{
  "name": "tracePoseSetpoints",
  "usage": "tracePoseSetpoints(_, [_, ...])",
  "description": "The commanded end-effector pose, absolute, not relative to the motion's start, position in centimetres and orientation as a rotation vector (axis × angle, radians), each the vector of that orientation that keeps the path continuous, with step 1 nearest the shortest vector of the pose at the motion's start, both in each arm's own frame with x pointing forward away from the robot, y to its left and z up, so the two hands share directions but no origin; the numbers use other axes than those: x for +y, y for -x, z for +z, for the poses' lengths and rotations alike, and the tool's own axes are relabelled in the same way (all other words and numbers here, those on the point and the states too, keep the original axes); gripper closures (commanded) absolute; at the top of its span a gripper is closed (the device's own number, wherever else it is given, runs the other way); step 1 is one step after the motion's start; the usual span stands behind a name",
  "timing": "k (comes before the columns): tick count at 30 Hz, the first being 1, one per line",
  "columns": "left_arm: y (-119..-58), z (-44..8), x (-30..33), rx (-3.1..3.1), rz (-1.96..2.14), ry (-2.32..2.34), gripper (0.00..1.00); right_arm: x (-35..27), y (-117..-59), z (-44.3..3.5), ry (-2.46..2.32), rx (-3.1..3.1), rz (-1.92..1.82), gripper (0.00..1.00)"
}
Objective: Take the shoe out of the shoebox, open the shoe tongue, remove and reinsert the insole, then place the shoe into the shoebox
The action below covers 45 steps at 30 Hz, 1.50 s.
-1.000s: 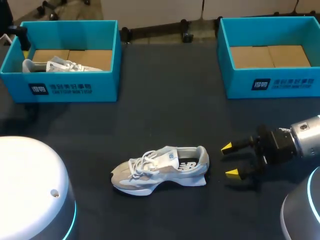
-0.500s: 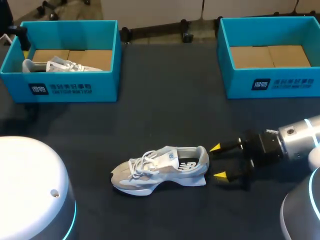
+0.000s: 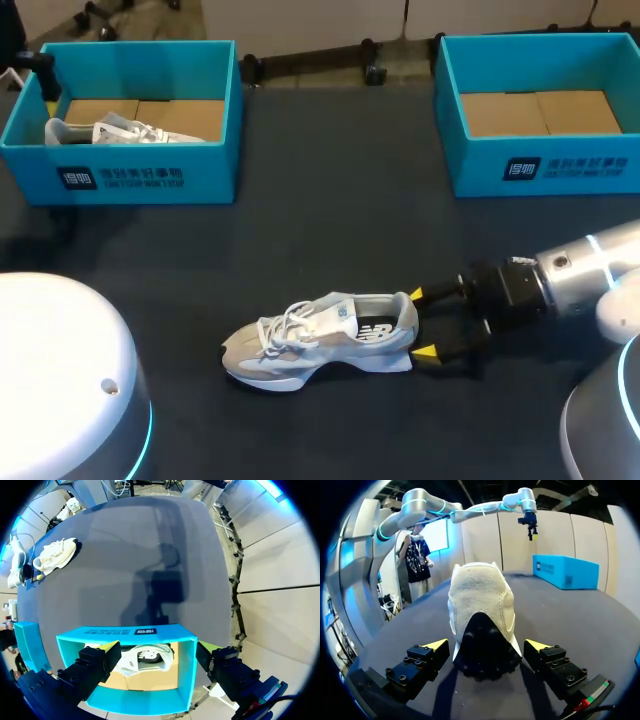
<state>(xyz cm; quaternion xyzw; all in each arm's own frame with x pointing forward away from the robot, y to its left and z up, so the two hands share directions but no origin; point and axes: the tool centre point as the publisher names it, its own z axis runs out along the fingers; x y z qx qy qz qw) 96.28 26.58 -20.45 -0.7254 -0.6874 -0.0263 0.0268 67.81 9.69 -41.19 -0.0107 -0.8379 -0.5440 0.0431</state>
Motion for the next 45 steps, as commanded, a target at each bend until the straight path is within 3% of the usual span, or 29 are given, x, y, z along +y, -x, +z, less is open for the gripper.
tracePoseSetpoints(1, [-96.1,-20.5,26.6,-2.124,-0.087,2.243,0.00,10.3,-67.3,-41.0,0.032,-2.568,-1.664,0.05])
tracePoseSetpoints(3, [-96.1,-20.5,26.6,-2.124,-0.087,2.243,0.00,10.6,-67.1,-41.0,0.023,-2.565,-1.667,0.00])
tracePoseSetpoints(45, [-96.1,-20.5,26.6,-2.124,-0.087,2.243,0.00,13.4,-68.0,-41.4,-0.069,-2.541,-1.711,0.00])
